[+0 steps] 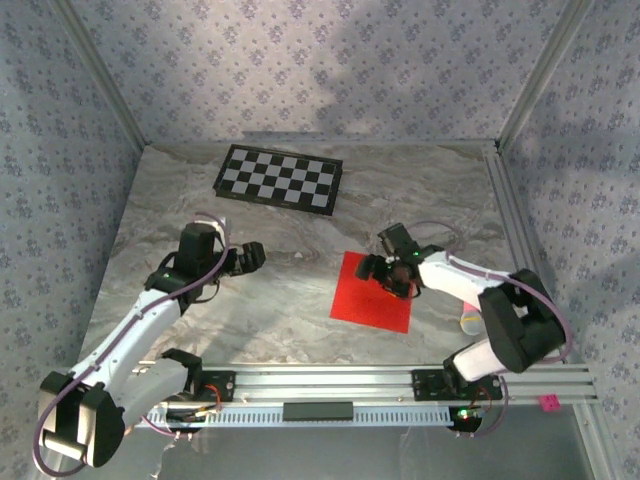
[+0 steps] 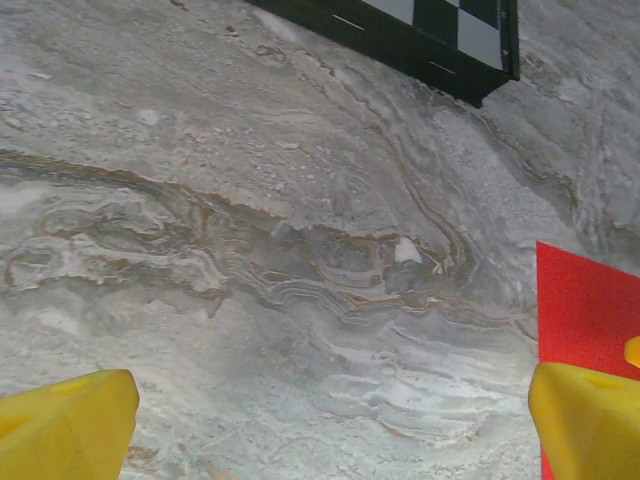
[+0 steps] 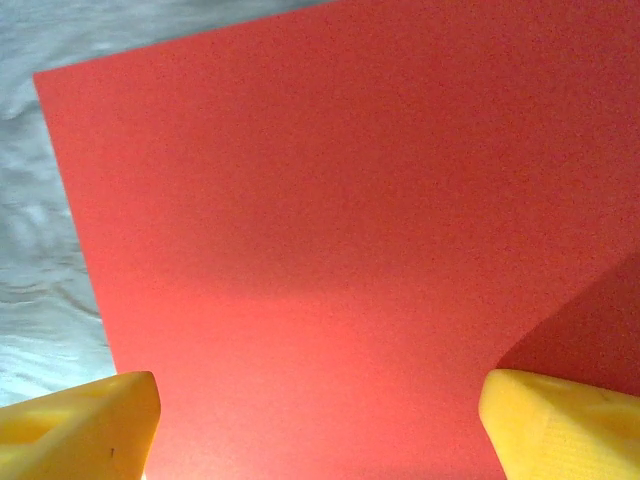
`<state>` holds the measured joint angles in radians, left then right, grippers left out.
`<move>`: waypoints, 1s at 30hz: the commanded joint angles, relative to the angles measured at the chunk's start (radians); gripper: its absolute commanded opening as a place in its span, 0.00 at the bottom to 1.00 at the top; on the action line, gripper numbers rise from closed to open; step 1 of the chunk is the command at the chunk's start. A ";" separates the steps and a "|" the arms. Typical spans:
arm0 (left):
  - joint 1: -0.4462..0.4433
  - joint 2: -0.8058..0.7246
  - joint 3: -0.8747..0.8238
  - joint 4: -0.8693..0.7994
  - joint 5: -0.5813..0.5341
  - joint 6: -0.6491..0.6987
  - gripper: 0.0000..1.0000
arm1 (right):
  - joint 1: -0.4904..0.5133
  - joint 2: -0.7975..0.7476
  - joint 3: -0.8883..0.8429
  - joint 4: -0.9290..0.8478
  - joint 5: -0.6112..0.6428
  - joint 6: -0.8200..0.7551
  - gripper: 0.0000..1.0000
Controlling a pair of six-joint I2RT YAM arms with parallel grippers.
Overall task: Fold a paper plane with a square sheet of paper (pick it up from the middle)
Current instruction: Move the square sheet of paper to the center of the table.
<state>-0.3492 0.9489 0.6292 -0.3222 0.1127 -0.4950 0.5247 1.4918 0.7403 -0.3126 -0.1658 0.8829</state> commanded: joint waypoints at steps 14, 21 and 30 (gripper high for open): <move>0.148 -0.267 0.078 -0.211 -0.077 -0.243 1.00 | 0.244 0.407 0.365 0.050 -0.183 0.181 0.86; 0.157 -0.289 0.053 -0.214 0.071 -0.232 1.00 | 0.296 0.438 0.428 0.069 -0.216 0.135 0.86; 0.155 -0.251 0.043 -0.336 0.299 -0.159 0.94 | 0.338 0.240 0.375 0.127 -0.020 0.137 0.89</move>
<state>-0.1963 0.6846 0.6956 -0.6121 0.2935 -0.6720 0.8612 1.8351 1.1450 -0.1776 -0.3023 1.0000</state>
